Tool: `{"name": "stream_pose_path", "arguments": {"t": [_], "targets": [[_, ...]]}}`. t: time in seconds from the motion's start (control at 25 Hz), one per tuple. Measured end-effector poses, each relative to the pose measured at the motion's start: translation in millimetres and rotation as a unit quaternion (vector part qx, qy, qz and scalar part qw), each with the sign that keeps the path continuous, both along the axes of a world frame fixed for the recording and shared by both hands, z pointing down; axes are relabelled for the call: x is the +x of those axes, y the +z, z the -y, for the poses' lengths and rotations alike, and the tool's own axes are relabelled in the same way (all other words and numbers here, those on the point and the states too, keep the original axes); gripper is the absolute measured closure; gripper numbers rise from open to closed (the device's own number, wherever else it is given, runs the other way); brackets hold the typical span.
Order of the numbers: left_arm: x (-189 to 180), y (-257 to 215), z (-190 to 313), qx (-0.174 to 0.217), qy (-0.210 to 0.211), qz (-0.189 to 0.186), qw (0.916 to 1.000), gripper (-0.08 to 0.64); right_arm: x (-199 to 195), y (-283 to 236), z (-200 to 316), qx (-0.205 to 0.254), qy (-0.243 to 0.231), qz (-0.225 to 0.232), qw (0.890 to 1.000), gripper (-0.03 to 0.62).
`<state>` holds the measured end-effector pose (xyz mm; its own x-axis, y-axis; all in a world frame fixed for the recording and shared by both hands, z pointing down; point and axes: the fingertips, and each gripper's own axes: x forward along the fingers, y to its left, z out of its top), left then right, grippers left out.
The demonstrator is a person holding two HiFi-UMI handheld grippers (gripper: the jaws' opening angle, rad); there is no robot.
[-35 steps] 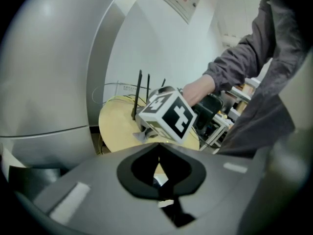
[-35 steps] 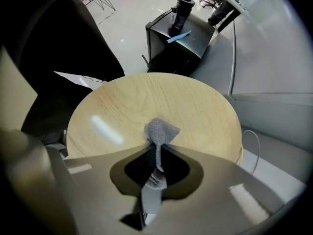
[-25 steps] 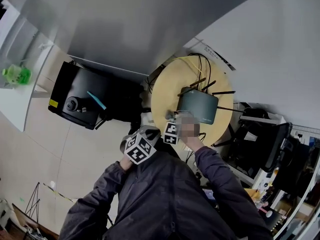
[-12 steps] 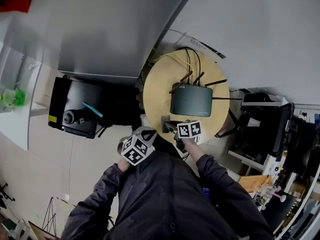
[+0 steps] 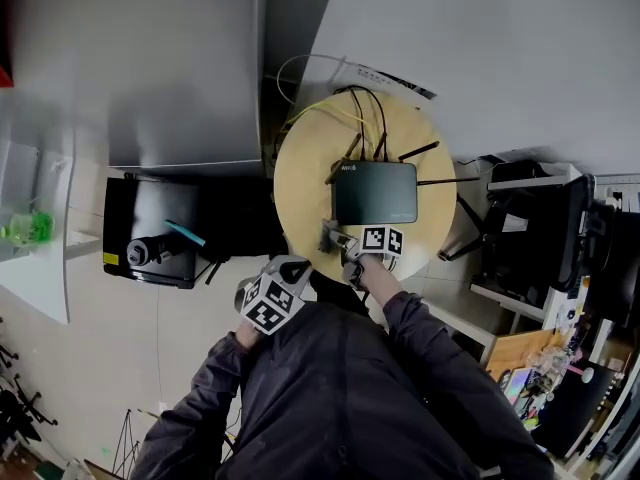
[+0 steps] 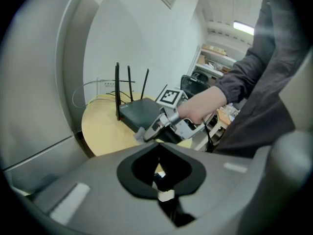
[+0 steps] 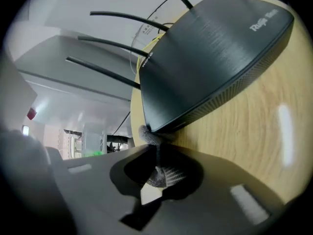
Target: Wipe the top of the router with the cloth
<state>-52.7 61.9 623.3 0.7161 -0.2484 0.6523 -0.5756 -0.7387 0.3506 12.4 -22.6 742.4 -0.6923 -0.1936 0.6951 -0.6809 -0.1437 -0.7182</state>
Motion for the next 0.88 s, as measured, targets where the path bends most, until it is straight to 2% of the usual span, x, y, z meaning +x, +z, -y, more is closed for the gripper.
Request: {"name": "stream_pose_path", "arguments": {"t": [0.12, 0.4, 0.88], "targets": [[4, 0, 1, -0.002, 0.000, 0.004, 1.0000, 0.558, 9, 1, 3, -0.006, 0.011, 0.010, 1.000, 0.566], [23, -1, 11, -0.006, 0.001, 0.009, 0.9999, 0.558, 26, -1, 3, -0.014, -0.002, 0.023, 1.000, 0.565], [92, 0, 30, -0.013, 0.037, 0.015, 0.9991, 0.558, 117, 1, 15, -0.014, 0.018, 0.015, 1.000, 0.565]]}}
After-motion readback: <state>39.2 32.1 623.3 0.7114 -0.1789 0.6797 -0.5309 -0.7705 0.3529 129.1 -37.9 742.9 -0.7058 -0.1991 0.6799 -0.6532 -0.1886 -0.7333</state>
